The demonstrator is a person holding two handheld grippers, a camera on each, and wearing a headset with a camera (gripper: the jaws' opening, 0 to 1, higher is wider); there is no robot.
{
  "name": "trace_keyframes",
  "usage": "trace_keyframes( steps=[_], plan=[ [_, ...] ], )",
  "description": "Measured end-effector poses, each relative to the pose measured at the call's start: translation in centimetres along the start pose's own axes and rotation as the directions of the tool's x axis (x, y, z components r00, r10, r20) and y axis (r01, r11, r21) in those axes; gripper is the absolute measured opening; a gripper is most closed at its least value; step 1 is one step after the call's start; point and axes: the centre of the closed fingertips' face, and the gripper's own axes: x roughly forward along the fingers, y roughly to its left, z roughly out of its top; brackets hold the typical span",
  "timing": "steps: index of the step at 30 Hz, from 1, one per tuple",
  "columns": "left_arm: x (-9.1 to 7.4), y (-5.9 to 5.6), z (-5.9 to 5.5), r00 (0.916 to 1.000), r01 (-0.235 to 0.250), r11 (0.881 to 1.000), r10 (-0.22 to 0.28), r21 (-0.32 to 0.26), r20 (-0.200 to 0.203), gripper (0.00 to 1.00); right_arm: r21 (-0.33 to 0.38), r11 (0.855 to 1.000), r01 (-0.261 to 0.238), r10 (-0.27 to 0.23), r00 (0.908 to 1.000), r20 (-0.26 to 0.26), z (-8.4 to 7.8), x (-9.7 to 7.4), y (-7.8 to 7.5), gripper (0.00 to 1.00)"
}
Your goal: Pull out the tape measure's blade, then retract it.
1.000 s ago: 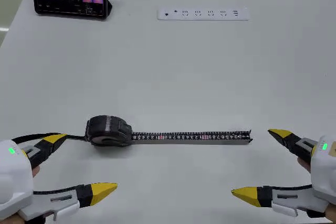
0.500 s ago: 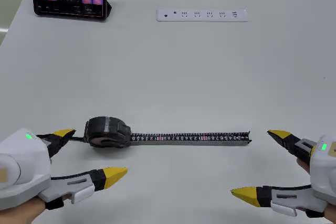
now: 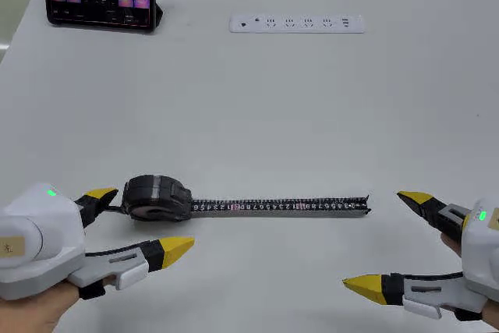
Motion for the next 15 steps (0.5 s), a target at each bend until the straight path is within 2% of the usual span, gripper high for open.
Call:
trace_keyframes(
  steps=[3,10,15],
  plan=[
    [0.1,0.03,-0.17,1.0,-0.002,1.0,0.002,0.008,-0.008,0.84,0.001,1.0,-0.004,0.004,1.0,-0.001,-0.08,0.09,0.12,0.94],
    [0.54,-0.39,-0.01,1.0,0.002,1.0,-0.002,-0.007,0.002,0.85,0.0,1.0,-0.008,0.008,1.0,-0.001,-0.01,0.3,0.21,0.93],
    [0.63,-0.32,0.01,0.9999,-0.012,1.0,0.012,-0.011,0.006,0.85,0.003,1.0,-0.012,0.012,0.9999,0.0,0.04,0.39,0.19,0.93]
  ],
)
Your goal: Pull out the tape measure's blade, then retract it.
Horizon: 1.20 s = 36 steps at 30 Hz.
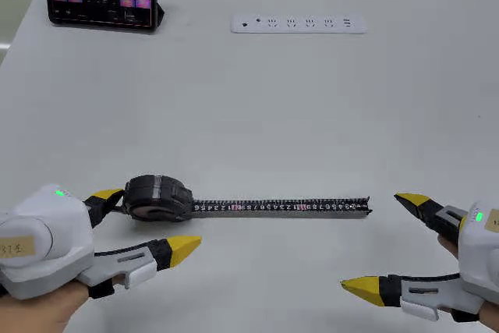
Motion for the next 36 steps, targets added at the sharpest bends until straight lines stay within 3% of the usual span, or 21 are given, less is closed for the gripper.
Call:
trace_keyframes(
  steps=[9,18,27,36],
  plan=[
    [0.5,0.0,0.3,0.9978,-0.062,0.997,0.063,-0.036,0.02,0.84,-0.008,1.0,-0.003,0.003,1.0,-0.009,-0.1,0.1,-0.3,0.89],
    [0.9,0.7,0.4,0.9866,-0.156,0.985,0.159,-0.076,0.037,0.82,-0.053,0.998,-0.019,0.017,0.9991,-0.04,-0.2,0.2,-1.4,0.79],
    [1.3,1.6,0.4,0.9769,-0.207,0.972,0.212,-0.111,0.03,0.76,-0.095,0.994,-0.047,0.04,0.9965,-0.073,-0.1,0.5,-2.7,0.67],
    [1.6,2.0,0.4,0.9652,-0.252,0.957,0.259,-0.145,0.033,0.72,-0.115,0.991,-0.061,0.051,0.995,-0.086,0.0,0.8,-3.6,0.62]
  ],
)
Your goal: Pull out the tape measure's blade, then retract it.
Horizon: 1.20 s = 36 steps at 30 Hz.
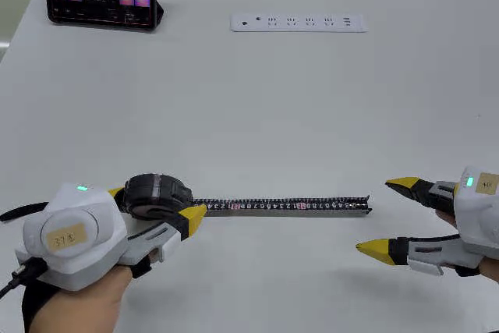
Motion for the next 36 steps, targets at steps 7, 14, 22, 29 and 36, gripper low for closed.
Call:
trace_keyframes(
  steps=[7,14,22,29,36],
  plan=[
    [0.4,0.3,-0.1,0.9991,-0.043,0.999,0.043,-0.021,0.004,0.71,-0.045,0.999,-0.02,0.019,0.9998,-0.011,0.2,0.2,-0.4,0.54],
    [0.7,0.8,-0.1,0.9964,-0.084,0.996,0.085,-0.033,0.004,0.67,-0.08,0.996,-0.034,0.032,0.9992,-0.025,0.3,0.4,-0.7,0.49],
    [0.9,1.4,-0.3,0.9934,-0.114,0.992,0.115,-0.056,0.004,0.62,-0.108,0.993,-0.046,0.041,0.9983,-0.042,0.3,0.6,-1.3,0.47],
    [1.2,1.6,-0.5,0.9923,-0.124,0.99,0.124,-0.062,-0.007,0.59,-0.134,0.989,-0.058,0.051,0.9971,-0.057,0.4,0.8,-1.8,0.45],
    [1.3,1.7,-0.6,0.9941,-0.109,0.99,0.109,-0.084,-0.007,0.59,-0.166,0.982,-0.085,0.071,0.9936,-0.088,0.1,0.7,-2.2,0.41]
  ],
)
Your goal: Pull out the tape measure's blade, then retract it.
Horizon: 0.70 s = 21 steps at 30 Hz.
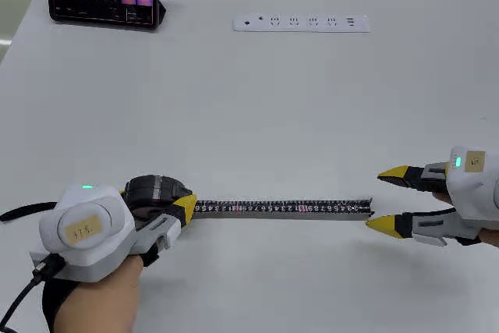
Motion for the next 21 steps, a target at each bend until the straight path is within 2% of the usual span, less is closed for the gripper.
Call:
trace_keyframes(
  steps=[7,12,19,21],
  plan=[
    [0.0,0.0,0.0,0.9999,0.012,1.0,-0.012,-0.003,-0.002,0.59,-0.045,0.998,-0.048,0.046,0.9977,-0.051,-0.7,0.4,-0.2,0.33],
    [0.0,-0.1,0.0,0.9999,0.015,1.0,-0.015,-0.006,-0.002,0.59,-0.09,0.992,-0.09,0.081,0.9926,-0.09,-0.9,1.0,-0.1,0.3],
    [0.0,-0.1,0.0,0.9998,0.019,1.0,-0.019,-0.011,-0.007,0.59,-0.136,0.979,-0.151,0.127,0.978,-0.165,-1.5,1.9,0.3,0.25],
    [0.0,-0.1,0.0,0.9998,0.02,1.0,-0.02,-0.012,-0.008,0.59,-0.143,0.976,-0.163,0.137,0.9755,-0.172,-1.5,2.1,0.4,0.23]
  ],
)
